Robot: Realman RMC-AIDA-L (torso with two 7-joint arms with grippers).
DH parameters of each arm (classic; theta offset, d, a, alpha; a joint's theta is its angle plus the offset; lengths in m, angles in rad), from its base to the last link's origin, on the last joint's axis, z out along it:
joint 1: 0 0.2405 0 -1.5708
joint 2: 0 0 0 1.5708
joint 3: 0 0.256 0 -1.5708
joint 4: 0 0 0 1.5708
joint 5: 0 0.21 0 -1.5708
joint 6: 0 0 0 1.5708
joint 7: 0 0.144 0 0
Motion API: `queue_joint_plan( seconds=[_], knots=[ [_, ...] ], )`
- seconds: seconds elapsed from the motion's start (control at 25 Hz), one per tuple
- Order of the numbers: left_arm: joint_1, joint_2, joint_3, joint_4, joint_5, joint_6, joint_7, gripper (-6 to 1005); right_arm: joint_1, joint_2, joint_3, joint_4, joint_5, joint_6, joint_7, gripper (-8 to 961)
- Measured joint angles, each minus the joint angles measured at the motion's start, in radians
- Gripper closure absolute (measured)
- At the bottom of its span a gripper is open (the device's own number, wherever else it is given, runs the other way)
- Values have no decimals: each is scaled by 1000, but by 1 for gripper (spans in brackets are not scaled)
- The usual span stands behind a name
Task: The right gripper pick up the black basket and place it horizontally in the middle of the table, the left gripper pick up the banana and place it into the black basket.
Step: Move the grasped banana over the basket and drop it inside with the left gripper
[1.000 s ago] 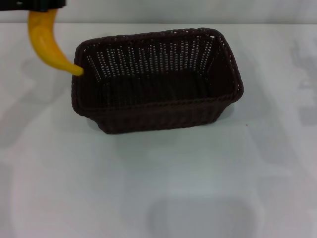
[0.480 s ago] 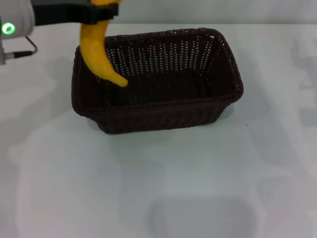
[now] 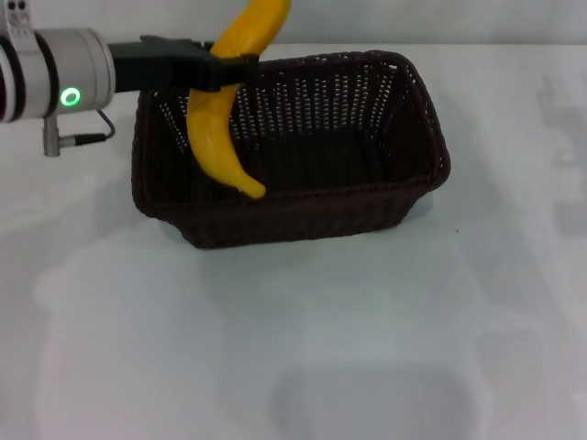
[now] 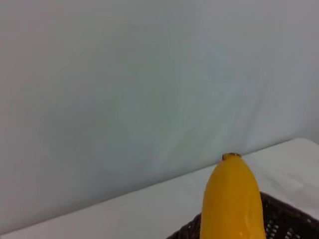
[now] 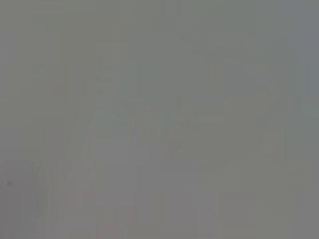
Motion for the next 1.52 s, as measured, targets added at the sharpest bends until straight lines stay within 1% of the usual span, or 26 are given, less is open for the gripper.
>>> queue_joint_plan(
  seconds=[0.28,0.56,0.8,0.96,1.08,1.36,1.52],
  knots=[
    [0,0,-5,-36,-6,2,3,476,-3,1,0,1,0,3,0,434],
    [1,1,-17,-44,-19,2,-1,476,-4,1,-1,1,0,3,0,434],
    [8,2,-59,-50,-56,2,12,475,-4,0,-1,1,0,3,0,433],
    [9,3,-107,-73,-91,-1,23,475,-4,0,0,1,0,3,0,429],
    [11,3,-128,-86,-109,-9,38,293,-4,0,2,1,0,3,0,427],
    [15,2,-130,-82,-119,-13,81,182,-4,-1,5,1,4,1,0,426],
    [22,2,-132,-79,-128,-7,117,118,-4,-3,5,3,6,-6,1,373]
  ],
)
